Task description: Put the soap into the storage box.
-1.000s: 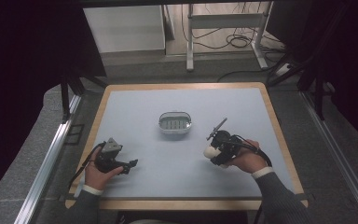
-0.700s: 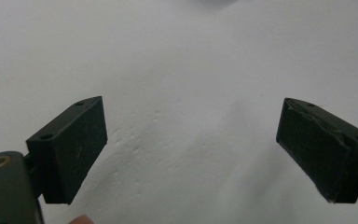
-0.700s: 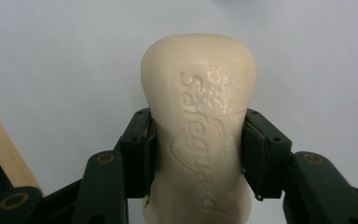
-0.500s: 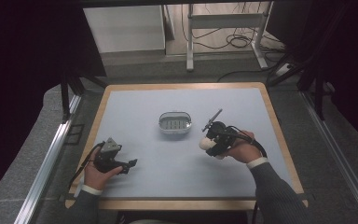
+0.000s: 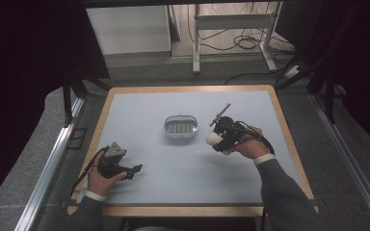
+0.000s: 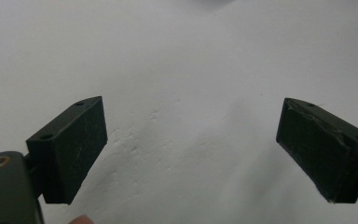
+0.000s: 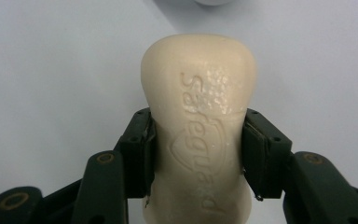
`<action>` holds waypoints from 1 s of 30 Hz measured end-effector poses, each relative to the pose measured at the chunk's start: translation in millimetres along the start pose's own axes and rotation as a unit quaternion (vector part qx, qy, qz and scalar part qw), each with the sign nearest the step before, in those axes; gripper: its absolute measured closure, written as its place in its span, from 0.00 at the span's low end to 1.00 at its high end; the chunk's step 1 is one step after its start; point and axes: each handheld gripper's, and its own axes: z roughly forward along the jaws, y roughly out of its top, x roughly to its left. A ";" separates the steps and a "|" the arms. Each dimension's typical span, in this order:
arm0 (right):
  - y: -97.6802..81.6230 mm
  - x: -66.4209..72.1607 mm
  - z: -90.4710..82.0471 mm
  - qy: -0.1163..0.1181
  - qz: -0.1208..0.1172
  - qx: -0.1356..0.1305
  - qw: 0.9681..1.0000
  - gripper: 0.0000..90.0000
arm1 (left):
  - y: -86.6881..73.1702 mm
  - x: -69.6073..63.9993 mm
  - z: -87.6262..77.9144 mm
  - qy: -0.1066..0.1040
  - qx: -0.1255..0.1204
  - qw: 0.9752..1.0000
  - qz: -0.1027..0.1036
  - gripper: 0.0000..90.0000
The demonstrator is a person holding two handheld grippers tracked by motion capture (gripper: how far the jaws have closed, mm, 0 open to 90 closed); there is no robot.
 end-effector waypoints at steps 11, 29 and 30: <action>8.6 -12.7 0.2 0.002 0.010 -0.009 1.000 0.55 | -0.7 0.2 1.5 -0.001 0.002 1.000 -0.001 0.10; 27.4 -25.8 0.1 -0.004 0.003 -0.011 1.000 0.55 | -0.9 1.0 0.9 -0.001 0.000 1.000 -0.002 0.10; 28.5 -25.9 0.2 -0.004 0.003 -0.010 1.000 0.55 | -0.9 0.9 0.9 -0.001 -0.001 1.000 -0.002 0.10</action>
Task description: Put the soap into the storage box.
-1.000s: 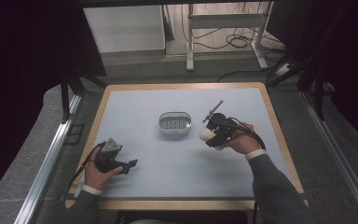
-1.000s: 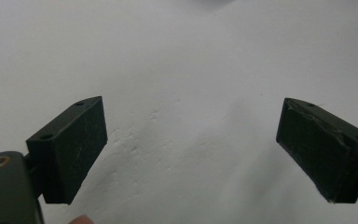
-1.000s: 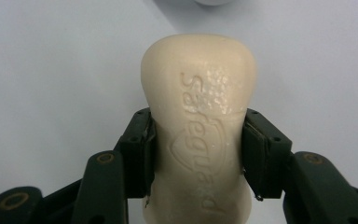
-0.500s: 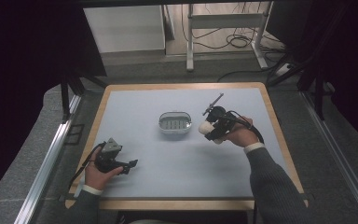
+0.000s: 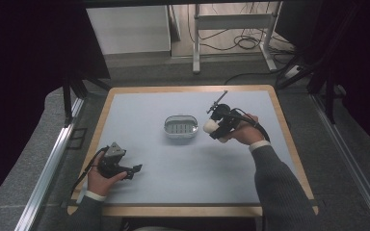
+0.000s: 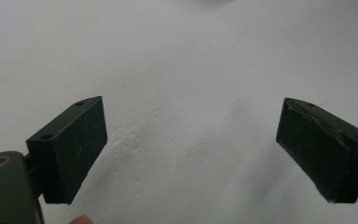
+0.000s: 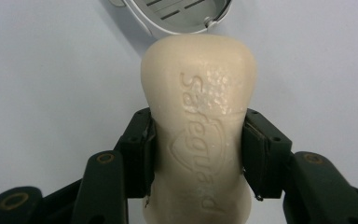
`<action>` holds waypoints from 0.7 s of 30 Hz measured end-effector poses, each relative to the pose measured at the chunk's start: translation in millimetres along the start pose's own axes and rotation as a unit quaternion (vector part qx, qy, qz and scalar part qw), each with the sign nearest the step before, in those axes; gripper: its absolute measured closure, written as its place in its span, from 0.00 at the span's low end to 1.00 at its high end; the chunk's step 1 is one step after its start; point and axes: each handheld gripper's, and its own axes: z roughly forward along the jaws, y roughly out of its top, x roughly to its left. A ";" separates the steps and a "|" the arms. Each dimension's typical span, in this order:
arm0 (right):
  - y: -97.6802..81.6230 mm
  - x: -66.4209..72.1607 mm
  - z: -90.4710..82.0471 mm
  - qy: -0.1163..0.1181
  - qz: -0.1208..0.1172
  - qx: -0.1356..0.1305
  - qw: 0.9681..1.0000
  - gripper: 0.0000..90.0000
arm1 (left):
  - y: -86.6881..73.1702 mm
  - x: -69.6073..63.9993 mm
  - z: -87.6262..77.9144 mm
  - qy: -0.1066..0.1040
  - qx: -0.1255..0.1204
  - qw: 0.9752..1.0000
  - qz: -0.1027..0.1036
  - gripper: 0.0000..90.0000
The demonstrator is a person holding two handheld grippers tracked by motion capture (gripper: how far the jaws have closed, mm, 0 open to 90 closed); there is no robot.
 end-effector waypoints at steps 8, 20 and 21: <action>9.2 -2.3 2.0 -0.002 -0.007 -0.001 1.000 0.55 | 0.0 -0.4 0.9 0.000 0.002 1.000 0.001 0.10; 24.3 -8.6 3.5 -0.004 -0.014 -0.005 1.000 0.55 | 0.0 -0.5 1.2 -0.001 0.002 1.000 0.002 0.10; 25.7 -8.7 3.4 -0.005 -0.013 -0.007 1.000 0.55 | 0.0 -0.5 1.2 -0.001 0.002 1.000 0.002 0.10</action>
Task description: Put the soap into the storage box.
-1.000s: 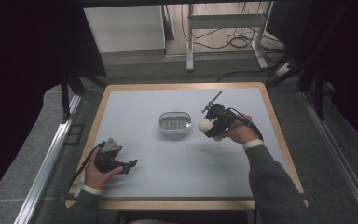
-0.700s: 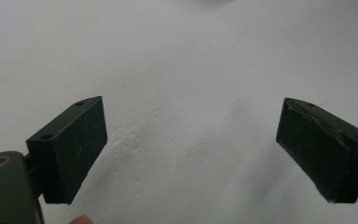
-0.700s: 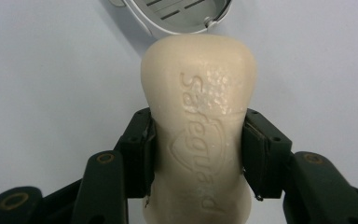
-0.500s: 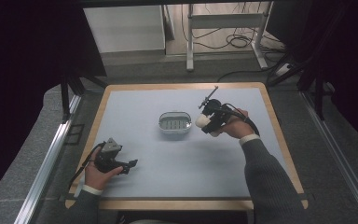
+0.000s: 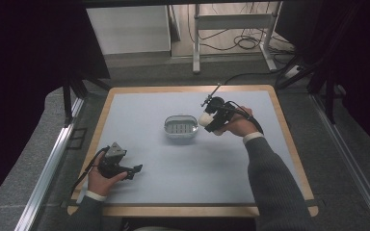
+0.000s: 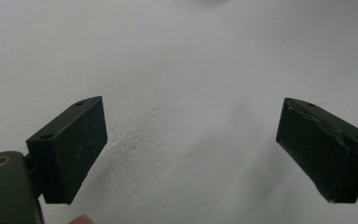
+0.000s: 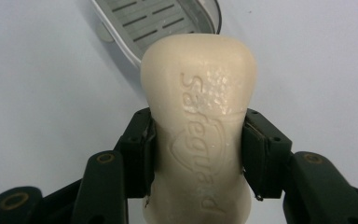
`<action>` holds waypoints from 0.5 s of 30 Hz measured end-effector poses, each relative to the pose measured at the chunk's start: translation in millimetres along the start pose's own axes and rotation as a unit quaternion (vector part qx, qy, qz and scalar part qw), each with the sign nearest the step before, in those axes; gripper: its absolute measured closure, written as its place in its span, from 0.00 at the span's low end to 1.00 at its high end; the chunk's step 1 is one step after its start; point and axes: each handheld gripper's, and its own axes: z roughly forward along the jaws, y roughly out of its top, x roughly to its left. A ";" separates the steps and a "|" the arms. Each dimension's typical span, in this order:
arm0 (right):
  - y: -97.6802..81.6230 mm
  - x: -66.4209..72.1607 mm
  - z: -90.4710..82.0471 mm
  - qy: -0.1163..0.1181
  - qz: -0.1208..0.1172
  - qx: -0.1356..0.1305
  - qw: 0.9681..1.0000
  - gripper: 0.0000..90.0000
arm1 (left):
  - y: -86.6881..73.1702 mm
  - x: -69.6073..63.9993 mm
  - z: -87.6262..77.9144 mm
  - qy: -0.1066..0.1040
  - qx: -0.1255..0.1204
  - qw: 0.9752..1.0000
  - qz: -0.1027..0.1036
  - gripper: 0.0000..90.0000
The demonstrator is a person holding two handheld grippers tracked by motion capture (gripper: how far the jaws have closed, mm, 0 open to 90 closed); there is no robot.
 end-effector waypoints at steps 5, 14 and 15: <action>5.7 -2.6 1.2 0.003 -0.005 -0.002 1.000 0.55 | 0.0 0.3 -0.6 0.000 -0.001 1.000 0.000 0.10; 13.0 -9.4 2.6 0.009 0.000 -0.007 1.000 0.55 | 0.1 0.4 -0.3 -0.001 -0.001 1.000 -0.001 0.10; 14.0 -9.6 2.6 0.009 0.001 -0.007 1.000 0.55 | 0.2 0.5 -0.2 -0.001 -0.001 1.000 0.000 0.10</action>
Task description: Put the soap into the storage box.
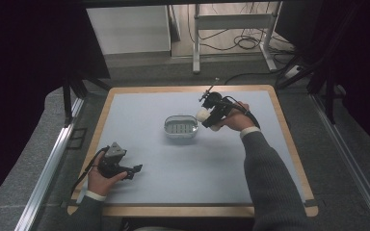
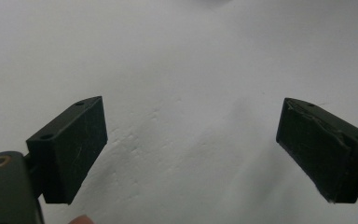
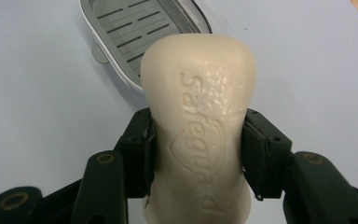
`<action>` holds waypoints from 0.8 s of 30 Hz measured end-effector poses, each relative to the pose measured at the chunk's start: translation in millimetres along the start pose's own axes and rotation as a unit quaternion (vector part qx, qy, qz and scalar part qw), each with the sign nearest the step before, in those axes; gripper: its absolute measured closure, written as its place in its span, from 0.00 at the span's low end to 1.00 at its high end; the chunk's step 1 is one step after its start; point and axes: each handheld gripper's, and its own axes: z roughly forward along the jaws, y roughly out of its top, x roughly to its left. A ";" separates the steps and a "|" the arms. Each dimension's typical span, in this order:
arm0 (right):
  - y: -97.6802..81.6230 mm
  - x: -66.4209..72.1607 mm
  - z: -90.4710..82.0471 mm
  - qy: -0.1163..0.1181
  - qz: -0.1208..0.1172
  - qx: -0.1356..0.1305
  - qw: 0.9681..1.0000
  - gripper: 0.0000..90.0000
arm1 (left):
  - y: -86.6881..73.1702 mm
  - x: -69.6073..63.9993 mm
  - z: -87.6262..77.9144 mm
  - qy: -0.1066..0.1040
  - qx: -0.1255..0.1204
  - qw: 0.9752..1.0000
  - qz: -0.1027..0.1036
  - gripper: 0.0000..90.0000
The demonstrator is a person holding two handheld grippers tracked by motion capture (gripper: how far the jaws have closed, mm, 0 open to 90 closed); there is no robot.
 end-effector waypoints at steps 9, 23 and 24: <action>11.0 -1.2 0.2 -0.001 -0.014 -0.002 1.000 0.55 | 0.0 0.2 -0.4 0.000 -0.002 1.000 -0.001 0.10; 38.0 10.4 13.9 0.012 -0.047 -0.001 0.999 0.55 | 0.1 0.2 0.0 -0.003 -0.003 1.000 -0.001 0.10; 39.5 10.7 16.2 0.014 -0.049 -0.001 0.999 0.55 | 0.1 0.4 -0.1 -0.002 -0.002 1.000 0.000 0.10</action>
